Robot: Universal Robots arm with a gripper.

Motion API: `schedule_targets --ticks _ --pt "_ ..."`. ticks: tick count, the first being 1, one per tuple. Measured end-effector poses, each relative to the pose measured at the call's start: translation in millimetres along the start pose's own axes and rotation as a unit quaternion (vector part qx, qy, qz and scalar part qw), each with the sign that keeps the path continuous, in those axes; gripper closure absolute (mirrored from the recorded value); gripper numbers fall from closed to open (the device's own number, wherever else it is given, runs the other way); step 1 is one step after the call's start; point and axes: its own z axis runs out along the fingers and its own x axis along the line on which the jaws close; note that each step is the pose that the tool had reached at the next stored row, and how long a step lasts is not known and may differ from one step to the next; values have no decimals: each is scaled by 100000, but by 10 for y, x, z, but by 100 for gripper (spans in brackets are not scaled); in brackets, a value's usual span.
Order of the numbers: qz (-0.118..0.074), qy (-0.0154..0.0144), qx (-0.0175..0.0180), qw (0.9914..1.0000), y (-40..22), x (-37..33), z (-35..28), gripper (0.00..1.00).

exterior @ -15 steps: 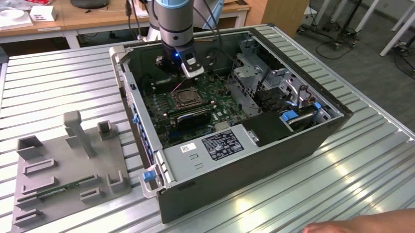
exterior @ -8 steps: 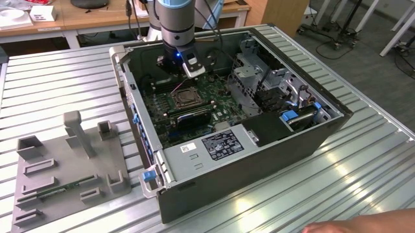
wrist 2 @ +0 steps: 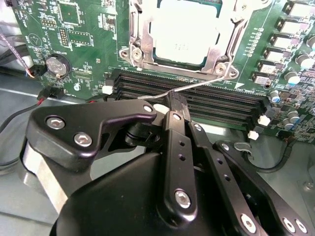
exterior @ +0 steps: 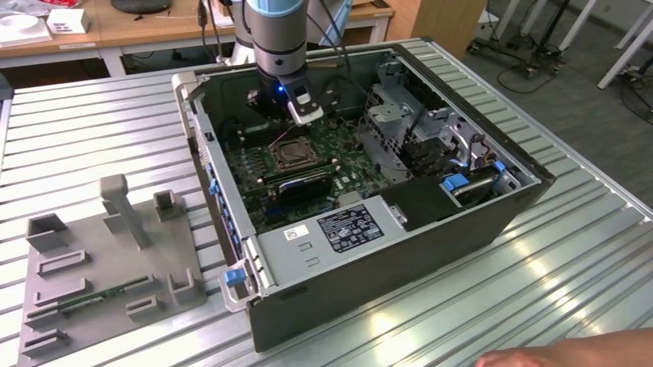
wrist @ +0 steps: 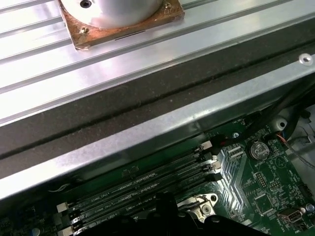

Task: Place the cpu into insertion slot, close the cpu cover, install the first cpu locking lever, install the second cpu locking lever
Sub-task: 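Install the first cpu locking lever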

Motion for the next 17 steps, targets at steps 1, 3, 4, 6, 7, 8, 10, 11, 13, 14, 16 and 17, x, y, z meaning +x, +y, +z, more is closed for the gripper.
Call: schedule_targets --ticks 1,3,4,6,7,8,10,11,13,14,16,17 --pt "-11 0 1 100000 -3 -1 3 89" --pt "-28 3 -13 100000 -7 -5 11 89" --pt "-29 3 -18 100000 -8 -8 17 89" --pt "-31 6 -9 100000 -8 -18 31 89" --pt "-30 6 -10 100000 -8 -25 42 89" --pt "-31 7 -8 100000 -8 -29 48 89" --pt "-31 7 0 100000 -7 -35 56 89" --pt "-31 8 4 100000 -6 -37 58 89" --pt "-33 7 -6 100000 -5 -44 64 89" --pt "-32 7 -6 100000 -4 -47 66 89" --pt "-31 5 -5 100000 -3 -52 70 89" --pt "-32 6 -9 100000 -2 -55 73 89"
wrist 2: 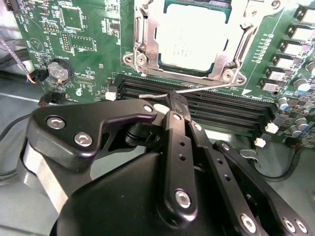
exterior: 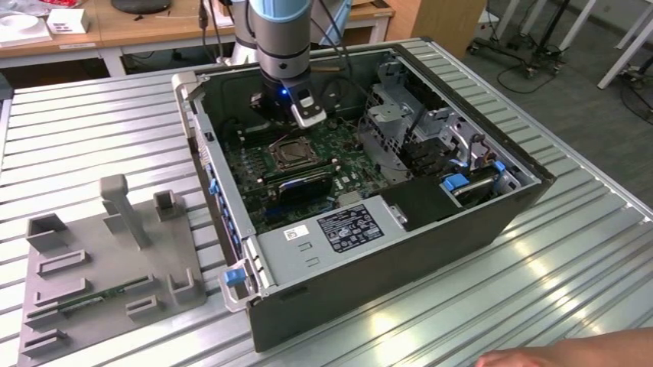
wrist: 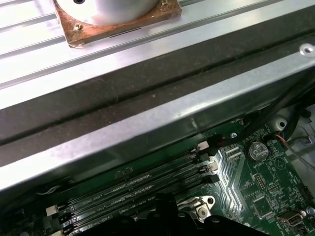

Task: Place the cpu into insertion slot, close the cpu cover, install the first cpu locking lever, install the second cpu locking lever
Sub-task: 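Install the first cpu locking lever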

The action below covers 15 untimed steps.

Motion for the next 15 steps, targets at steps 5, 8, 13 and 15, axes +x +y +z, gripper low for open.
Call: schedule_targets --ticks 5,8,13,15 --pt "6 -1 14 100000 0 -8 15 89" --pt "1 -3 5 100000 -1 -8 20 89" --pt "0 -2 4 100000 -8 -7 42 89" --pt "-5 -9 25 100000 -12 -7 57 89"
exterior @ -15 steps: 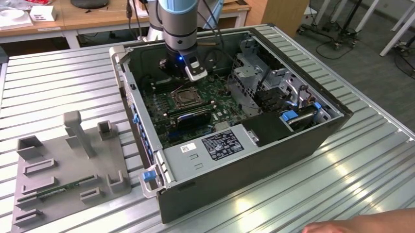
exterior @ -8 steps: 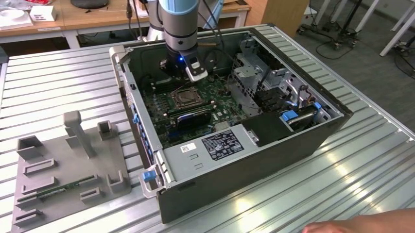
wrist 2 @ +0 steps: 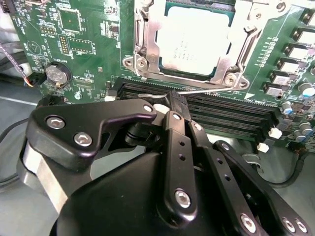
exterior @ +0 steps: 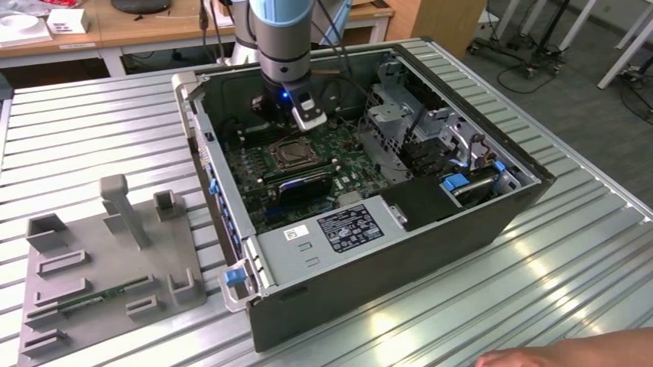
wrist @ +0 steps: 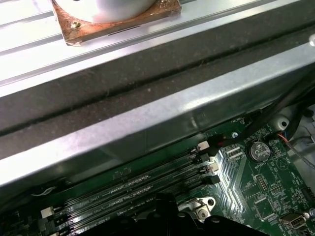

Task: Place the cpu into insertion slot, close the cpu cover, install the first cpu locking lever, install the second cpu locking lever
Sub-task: 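Install the first cpu locking lever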

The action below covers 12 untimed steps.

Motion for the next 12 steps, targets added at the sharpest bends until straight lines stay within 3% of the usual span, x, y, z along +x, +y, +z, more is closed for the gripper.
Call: schedule_targets --ticks 12 --pt "-9 -7 21 100000 18 15 42 89"
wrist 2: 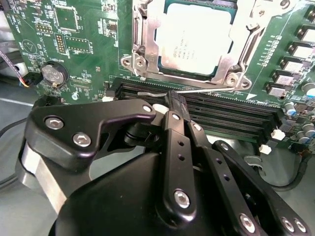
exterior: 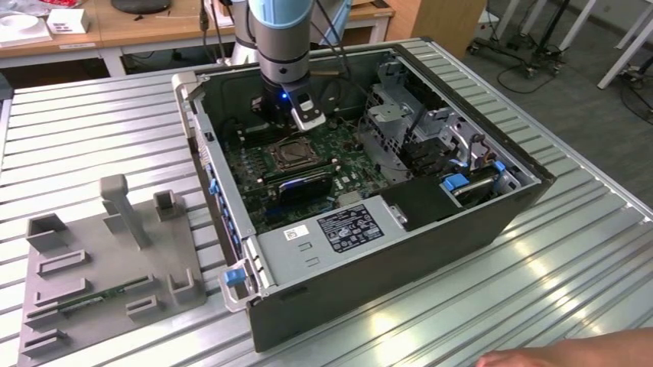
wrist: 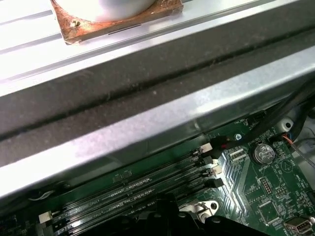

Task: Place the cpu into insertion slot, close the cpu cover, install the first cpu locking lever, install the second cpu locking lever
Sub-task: 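Install the first cpu locking lever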

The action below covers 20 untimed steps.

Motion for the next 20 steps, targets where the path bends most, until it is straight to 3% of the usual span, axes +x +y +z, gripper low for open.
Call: schedule_targets --ticks 20 --pt "30 40 -110 100000 -11 -29 -1 89"
